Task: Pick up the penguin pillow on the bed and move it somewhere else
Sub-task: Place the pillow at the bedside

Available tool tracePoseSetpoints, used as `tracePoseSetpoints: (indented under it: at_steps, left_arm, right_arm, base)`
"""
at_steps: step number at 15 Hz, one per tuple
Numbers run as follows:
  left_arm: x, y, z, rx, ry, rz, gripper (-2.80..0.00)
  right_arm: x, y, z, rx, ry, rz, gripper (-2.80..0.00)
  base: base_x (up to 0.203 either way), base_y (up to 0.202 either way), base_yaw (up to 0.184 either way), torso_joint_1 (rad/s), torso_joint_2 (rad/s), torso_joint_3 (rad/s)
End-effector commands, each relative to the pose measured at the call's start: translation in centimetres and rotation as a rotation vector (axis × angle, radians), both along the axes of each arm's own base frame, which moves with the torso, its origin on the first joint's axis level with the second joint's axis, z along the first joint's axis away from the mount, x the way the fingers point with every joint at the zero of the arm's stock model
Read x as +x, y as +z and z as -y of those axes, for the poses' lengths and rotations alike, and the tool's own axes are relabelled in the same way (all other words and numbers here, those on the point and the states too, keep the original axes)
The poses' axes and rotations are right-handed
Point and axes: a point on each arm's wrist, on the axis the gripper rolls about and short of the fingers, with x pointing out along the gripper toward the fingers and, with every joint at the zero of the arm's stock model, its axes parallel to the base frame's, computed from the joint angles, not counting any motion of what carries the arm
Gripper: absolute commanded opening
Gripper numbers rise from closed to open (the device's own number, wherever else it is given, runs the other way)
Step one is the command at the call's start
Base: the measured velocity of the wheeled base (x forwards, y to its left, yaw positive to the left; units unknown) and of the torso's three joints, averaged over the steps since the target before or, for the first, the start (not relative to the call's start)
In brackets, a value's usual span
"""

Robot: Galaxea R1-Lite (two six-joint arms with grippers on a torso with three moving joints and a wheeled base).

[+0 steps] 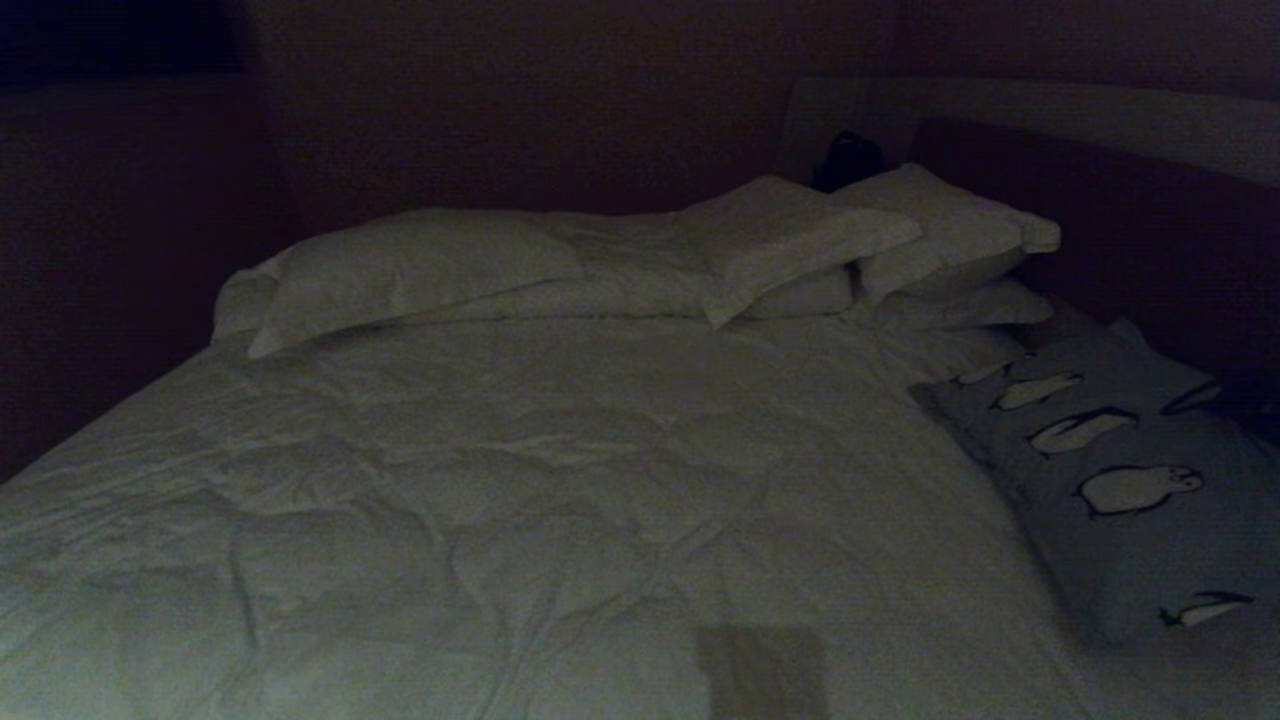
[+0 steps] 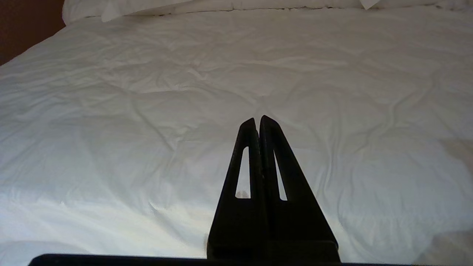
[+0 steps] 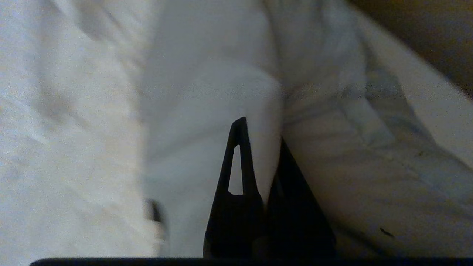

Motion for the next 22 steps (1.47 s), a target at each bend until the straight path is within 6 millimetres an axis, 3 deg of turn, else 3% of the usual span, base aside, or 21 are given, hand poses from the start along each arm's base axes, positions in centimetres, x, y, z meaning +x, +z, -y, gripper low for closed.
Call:
tracePoseSetpoints:
  at_steps: [1, 4, 11, 14, 21, 22]
  left_arm:
    - [0.0, 0.0, 0.0, 0.0, 0.001, 0.0, -2.8]
    - [0.0, 0.0, 0.0, 0.0, 0.001, 0.0, -2.8]
    - [0.0, 0.0, 0.0, 0.0, 0.001, 0.0, -2.8]
    - [0.0, 0.0, 0.0, 0.0, 0.001, 0.0, -2.8]
    - [0.0, 0.0, 0.0, 0.0, 0.001, 0.0, -2.8]
    - [0.0, 0.0, 0.0, 0.0, 0.001, 0.0, -2.8]
  right_arm:
    - [-0.7, -2.7, 0.3, -0.019, 0.038, -0.115, -2.8]
    - [-1.9, -4.6, 0.6, -0.021, 0.048, -0.181, -2.8]
    - [-3.1, -5.6, 1.8, -0.041, 0.029, -0.219, -2.8]
    - [-3.0, -4.1, 1.3, -0.066, 0.037, -0.196, -2.8]
    - [-1.7, 1.1, -2.0, -0.159, 0.103, -0.111, -2.71]
    - [-1.6, 1.7, -2.2, -0.168, 0.104, -0.102, 0.0]
  base:
    - [0.0, 0.0, 0.0, 0.0, 0.0, 0.0]
    - [0.0, 0.0, 0.0, 0.0, 0.0, 0.0]
    - [0.0, 0.0, 0.0, 0.0, 0.0, 0.0]
    - [0.0, 0.0, 0.0, 0.0, 0.0, 0.0]
    - [0.0, 0.0, 0.0, 0.0, 0.0, 0.0]
    - [0.0, 0.0, 0.0, 0.0, 0.0, 0.0]
